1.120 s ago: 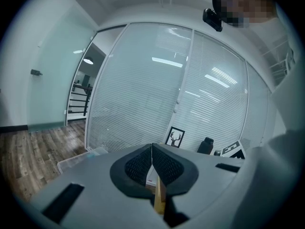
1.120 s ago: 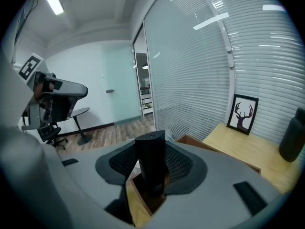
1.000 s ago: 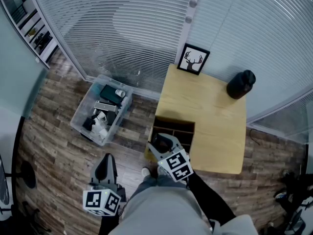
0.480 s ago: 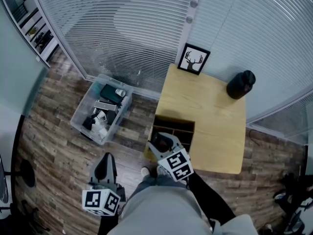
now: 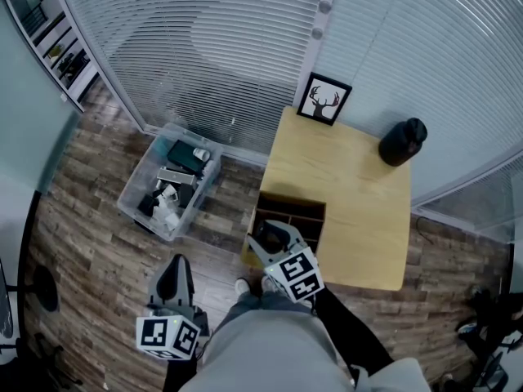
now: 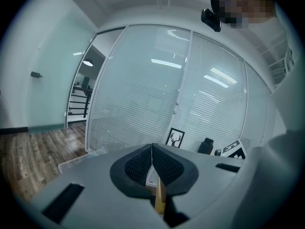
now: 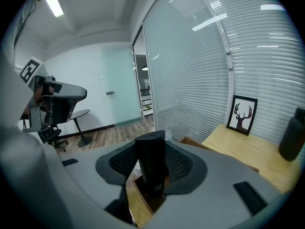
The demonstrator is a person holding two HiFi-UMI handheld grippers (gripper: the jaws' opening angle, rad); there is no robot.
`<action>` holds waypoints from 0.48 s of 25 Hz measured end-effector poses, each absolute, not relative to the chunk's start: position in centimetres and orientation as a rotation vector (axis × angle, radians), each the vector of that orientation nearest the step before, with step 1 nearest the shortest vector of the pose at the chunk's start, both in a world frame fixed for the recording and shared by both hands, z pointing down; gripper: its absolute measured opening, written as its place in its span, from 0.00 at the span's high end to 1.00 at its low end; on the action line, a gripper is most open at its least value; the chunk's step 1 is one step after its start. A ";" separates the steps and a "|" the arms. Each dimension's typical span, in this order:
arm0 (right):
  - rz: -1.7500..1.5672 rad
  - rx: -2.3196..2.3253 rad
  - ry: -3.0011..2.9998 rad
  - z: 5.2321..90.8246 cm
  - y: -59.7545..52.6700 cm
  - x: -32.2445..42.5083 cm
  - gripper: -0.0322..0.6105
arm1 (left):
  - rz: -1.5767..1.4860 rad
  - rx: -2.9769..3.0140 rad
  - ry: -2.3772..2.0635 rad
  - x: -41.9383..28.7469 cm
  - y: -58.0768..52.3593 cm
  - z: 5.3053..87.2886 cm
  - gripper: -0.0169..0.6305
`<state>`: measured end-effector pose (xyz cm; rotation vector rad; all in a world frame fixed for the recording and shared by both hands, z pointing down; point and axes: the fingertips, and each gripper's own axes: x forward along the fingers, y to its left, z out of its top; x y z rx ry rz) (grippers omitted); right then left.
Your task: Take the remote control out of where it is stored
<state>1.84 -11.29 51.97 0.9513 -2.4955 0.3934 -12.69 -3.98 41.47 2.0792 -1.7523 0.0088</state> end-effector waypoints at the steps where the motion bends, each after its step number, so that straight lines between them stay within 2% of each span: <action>1: 0.393 0.952 -2.495 51.9 -11.3 1.9 0.68 | 0.009 2.079 -1.751 -12.7 -4.0 41.5 0.96; 12: 0.403 0.963 -2.495 51.7 -11.6 2.2 0.68 | 0.011 2.083 -1.749 -12.5 -4.3 41.5 0.96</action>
